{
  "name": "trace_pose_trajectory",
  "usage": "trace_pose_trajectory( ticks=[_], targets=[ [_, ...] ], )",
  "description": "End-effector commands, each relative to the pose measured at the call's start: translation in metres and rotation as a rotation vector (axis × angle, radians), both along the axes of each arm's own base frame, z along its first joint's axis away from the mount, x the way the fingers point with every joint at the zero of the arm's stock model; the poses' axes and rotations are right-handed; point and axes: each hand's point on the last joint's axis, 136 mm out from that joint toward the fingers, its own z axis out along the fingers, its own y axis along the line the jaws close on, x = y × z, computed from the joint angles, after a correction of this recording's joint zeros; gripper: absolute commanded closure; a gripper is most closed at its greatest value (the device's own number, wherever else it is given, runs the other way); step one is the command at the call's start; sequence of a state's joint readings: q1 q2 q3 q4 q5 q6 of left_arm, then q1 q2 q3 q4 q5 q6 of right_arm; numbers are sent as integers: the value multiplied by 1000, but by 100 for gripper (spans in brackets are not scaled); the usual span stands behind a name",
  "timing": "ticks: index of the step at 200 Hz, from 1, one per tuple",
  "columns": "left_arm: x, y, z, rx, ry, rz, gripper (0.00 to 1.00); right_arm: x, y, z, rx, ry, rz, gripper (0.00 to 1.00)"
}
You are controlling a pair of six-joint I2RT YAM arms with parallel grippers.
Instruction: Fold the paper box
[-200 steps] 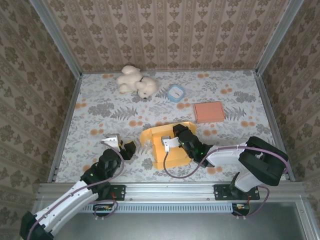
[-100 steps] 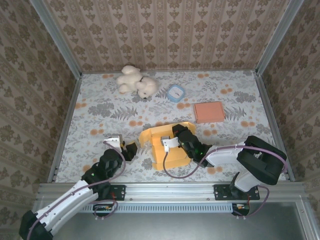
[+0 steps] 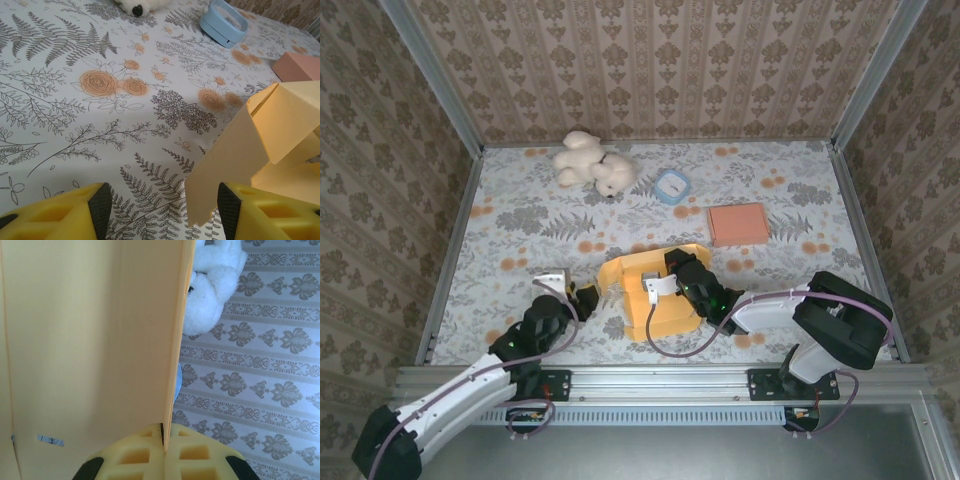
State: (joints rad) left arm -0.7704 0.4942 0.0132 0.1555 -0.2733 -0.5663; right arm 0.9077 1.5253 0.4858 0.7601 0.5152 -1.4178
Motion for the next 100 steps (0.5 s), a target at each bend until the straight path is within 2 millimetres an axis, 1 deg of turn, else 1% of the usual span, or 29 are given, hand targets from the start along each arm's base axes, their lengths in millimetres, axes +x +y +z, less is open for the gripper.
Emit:
trace_pose_trajectory(
  ticks=[1, 28, 38, 49, 73, 100],
  targets=[
    [4, -4, 7, 18, -35, -18, 38, -9, -3, -21, -43, 60, 28, 100],
    [12, 0, 0, 105, 3, 16, 39, -9, -3, -21, -42, 64, 27, 100],
    [14, -3, -4, 123, 13, 9, 39, -9, -3, -20, -39, 66, 27, 100],
    [15, -11, -8, 123, 16, -29, 40, -10, -2, -20, -39, 70, 29, 100],
    [16, -34, -3, 107, -12, -128, 40, -11, -1, -19, -31, 75, 32, 100],
    [18, -50, 2, 135, -41, -188, 40, -11, -1, -19, -29, 78, 33, 100]
  ],
)
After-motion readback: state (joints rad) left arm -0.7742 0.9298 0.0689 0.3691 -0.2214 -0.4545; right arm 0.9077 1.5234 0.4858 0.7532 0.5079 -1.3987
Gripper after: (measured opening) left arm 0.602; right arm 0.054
